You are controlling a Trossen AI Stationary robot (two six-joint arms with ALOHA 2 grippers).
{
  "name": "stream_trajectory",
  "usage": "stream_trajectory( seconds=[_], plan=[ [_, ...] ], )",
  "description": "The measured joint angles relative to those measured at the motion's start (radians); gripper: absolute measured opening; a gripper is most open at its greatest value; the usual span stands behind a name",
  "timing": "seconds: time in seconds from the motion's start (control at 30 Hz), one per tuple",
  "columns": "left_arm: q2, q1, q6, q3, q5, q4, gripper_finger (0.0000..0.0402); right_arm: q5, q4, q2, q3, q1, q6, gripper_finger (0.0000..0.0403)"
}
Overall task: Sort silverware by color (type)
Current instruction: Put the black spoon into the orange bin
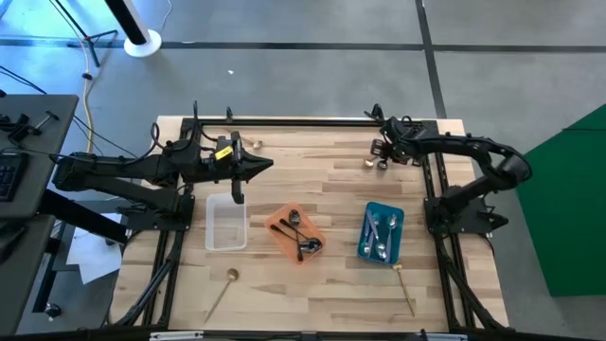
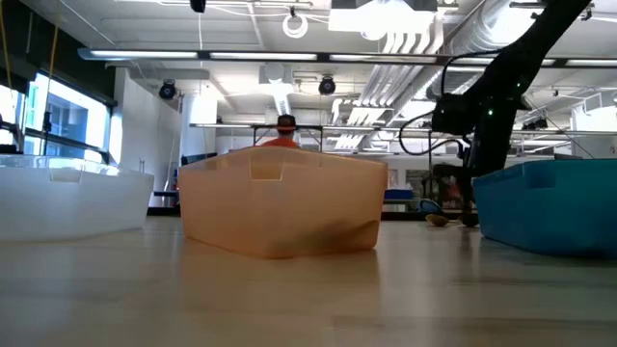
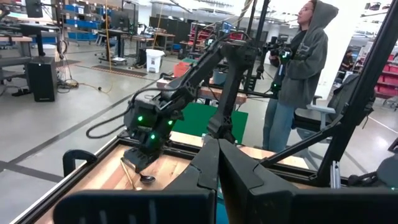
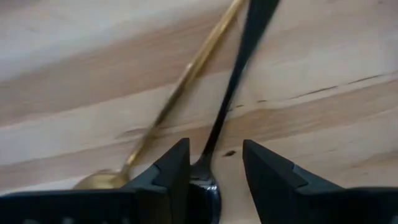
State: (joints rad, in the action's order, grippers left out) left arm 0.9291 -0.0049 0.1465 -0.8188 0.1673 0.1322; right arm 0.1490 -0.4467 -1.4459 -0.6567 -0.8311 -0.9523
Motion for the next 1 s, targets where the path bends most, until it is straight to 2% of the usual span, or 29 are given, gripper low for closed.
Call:
stream_trajectory(
  seconds=[0.43, 0.67, 1.0],
  plan=[
    [0.000, 0.000, 0.035, 0.000, 0.000, 0.000, 0.0000, 0.053, 0.006, -0.070, -0.004, 0.001, 0.018, 0.0097],
    [0.000, 0.000, 0.034, 0.000, 0.000, 0.000, 0.0000, 0.069, -0.047, -0.071, -0.005, 0.031, 0.141, 0.0010],
    [0.000, 0.000, 0.034, 0.000, 0.000, 0.000, 0.0000, 0.052, -0.116, -0.045, 0.000, 0.078, 0.173, 0.0003]
  ],
)
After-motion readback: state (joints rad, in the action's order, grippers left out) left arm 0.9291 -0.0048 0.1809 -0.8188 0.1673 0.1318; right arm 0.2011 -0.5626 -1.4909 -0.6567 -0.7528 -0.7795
